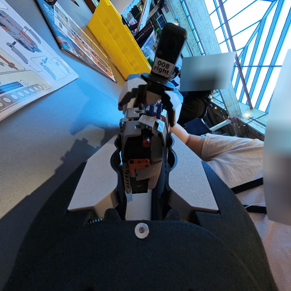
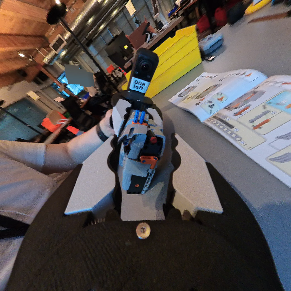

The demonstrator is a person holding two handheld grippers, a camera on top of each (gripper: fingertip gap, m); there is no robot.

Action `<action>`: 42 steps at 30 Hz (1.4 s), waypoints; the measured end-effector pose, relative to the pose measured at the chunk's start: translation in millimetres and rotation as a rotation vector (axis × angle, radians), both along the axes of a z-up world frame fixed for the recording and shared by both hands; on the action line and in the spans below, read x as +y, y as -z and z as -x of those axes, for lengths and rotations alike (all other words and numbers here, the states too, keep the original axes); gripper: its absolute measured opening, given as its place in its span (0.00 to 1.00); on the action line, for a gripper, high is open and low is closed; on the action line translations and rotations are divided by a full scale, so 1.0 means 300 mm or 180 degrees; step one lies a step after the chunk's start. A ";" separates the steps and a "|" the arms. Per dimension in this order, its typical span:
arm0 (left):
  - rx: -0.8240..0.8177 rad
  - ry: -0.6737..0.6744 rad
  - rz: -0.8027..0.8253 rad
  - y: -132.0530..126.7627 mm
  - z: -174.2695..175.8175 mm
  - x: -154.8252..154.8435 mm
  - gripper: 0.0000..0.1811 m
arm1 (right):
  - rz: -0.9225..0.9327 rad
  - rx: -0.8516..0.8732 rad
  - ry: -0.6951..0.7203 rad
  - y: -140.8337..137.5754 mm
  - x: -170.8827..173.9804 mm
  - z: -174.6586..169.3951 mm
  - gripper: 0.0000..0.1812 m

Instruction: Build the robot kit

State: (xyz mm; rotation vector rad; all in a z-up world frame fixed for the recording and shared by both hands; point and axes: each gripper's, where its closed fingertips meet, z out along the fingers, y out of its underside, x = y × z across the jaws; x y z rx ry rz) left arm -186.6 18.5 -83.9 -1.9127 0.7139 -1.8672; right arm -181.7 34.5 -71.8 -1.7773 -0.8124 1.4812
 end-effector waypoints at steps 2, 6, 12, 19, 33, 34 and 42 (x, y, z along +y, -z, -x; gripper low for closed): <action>-0.0007 -0.0004 -0.0003 -0.001 0.000 0.000 0.31 | -0.0404 -0.0156 0.0192 -0.008 0.017 -0.020 0.44; -0.0007 -0.0021 -0.0020 -0.003 0.002 -0.002 0.32 | -0.1763 -0.0532 0.0364 -0.071 -0.025 -0.030 0.56; -0.0013 -0.0027 -0.0014 -0.003 0.001 -0.002 0.31 | -0.2124 -0.0994 0.0264 -0.031 -0.061 0.037 0.47; -0.0002 0.0006 -0.0056 -0.005 -0.004 -0.007 0.32 | -0.2046 -0.0865 -0.0006 -0.005 -0.061 0.034 0.39; 0.0171 0.0403 -0.0152 -0.011 -0.002 -0.001 0.31 | -0.0144 -0.0141 -0.0652 -0.025 -0.020 0.011 0.49; 0.0174 0.0468 -0.0138 -0.010 -0.002 -0.006 0.32 | 0.0122 -0.0066 -0.0669 -0.031 -0.001 0.006 0.48; 0.0390 0.0873 -0.0108 -0.006 -0.025 -0.010 0.31 | 0.0575 -0.0628 -0.1019 0.029 -0.045 0.002 0.42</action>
